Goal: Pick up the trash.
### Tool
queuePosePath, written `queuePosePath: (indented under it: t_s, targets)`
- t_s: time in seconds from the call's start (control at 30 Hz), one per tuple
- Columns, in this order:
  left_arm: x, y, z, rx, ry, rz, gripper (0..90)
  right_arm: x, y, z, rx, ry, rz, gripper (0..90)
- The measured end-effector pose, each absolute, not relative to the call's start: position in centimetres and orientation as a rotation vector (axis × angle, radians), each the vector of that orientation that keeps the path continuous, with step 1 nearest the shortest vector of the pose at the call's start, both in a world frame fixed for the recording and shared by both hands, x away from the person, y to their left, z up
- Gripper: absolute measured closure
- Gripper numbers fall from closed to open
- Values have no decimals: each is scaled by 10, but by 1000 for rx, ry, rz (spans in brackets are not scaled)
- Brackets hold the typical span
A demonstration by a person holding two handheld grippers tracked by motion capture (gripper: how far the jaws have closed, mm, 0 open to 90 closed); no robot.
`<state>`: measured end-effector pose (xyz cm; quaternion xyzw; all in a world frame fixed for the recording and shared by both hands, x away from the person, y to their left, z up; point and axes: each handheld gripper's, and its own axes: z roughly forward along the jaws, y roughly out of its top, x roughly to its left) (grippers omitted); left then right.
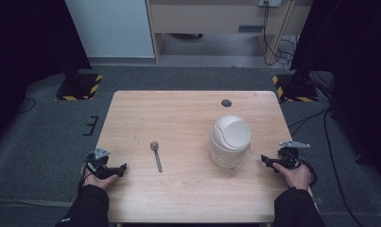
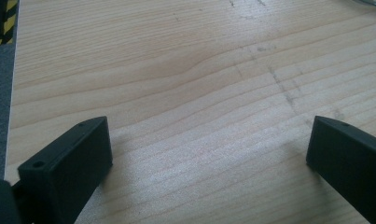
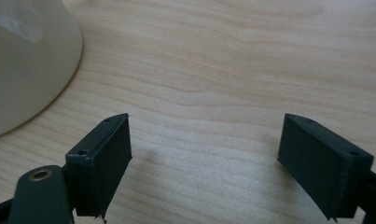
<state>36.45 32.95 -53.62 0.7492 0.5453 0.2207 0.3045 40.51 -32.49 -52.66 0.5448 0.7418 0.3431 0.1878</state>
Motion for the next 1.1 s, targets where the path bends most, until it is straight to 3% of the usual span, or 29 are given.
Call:
queuePosePath:
  t_s: [0.4, 0.67, 1.1]
  targets:
    - [364, 329, -536, 1985, 1445, 586, 0, 398, -313, -489, 1355, 1963, 1200, 76]
    - [365, 329, -536, 1985, 1443, 580, 2, 392, -314, -472, 1318, 1878, 1250, 70]
    - [365, 325, -530, 1988, 1426, 519, 114, 386, -312, -452, 1288, 1774, 1300, 64]
